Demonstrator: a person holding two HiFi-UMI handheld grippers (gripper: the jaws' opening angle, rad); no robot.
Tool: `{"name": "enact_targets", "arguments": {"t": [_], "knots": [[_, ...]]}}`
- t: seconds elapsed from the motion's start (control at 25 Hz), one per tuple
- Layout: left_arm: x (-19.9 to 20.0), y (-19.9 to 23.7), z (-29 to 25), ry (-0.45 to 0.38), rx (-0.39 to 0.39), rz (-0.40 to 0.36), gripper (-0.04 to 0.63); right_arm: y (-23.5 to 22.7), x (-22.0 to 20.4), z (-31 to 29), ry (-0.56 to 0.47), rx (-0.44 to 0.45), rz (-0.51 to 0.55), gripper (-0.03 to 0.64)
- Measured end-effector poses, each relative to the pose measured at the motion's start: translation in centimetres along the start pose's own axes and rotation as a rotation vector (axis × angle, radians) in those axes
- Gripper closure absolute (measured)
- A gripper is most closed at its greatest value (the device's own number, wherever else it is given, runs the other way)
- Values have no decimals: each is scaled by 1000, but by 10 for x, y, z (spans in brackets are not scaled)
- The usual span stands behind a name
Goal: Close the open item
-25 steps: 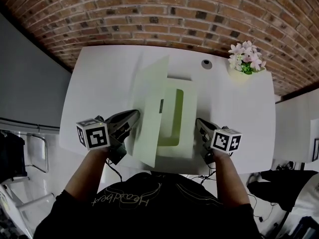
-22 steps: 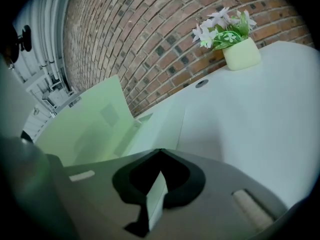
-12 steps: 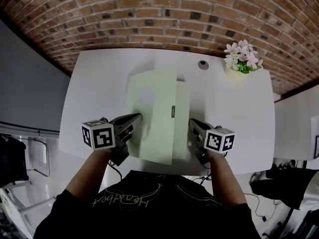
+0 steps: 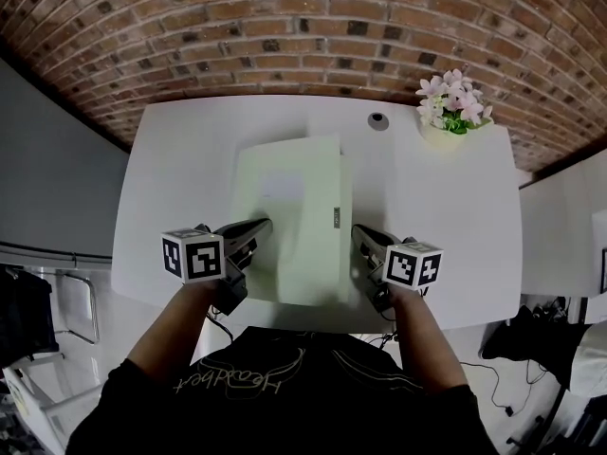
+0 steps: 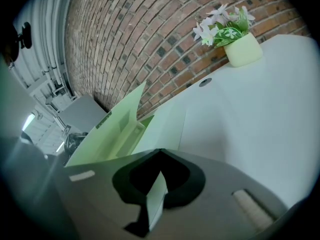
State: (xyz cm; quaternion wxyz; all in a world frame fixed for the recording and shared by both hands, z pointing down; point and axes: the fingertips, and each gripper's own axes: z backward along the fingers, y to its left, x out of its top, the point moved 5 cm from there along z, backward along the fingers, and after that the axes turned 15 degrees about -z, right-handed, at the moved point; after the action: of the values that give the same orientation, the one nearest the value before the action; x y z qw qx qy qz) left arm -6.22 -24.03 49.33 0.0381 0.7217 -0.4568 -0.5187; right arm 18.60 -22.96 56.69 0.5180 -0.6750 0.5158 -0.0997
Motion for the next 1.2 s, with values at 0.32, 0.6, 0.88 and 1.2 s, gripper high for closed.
{"name": "enact_targets", "arguments": {"t": [0.32, 0.6, 0.88, 1.2], "knots": [[-4, 0, -11, 61, 36, -24, 594, 0, -1, -1, -2, 21, -29, 614], [-12, -2, -23, 113, 33, -37, 594, 0, -1, -1, 1, 31, -43, 614], [-14, -7, -36, 151, 23, -52, 594, -1, -1, -2, 6, 42, -47, 614], [-20, -7, -49, 262, 102, -103, 594, 1, -2, -3, 9, 44, -50, 614]]}}
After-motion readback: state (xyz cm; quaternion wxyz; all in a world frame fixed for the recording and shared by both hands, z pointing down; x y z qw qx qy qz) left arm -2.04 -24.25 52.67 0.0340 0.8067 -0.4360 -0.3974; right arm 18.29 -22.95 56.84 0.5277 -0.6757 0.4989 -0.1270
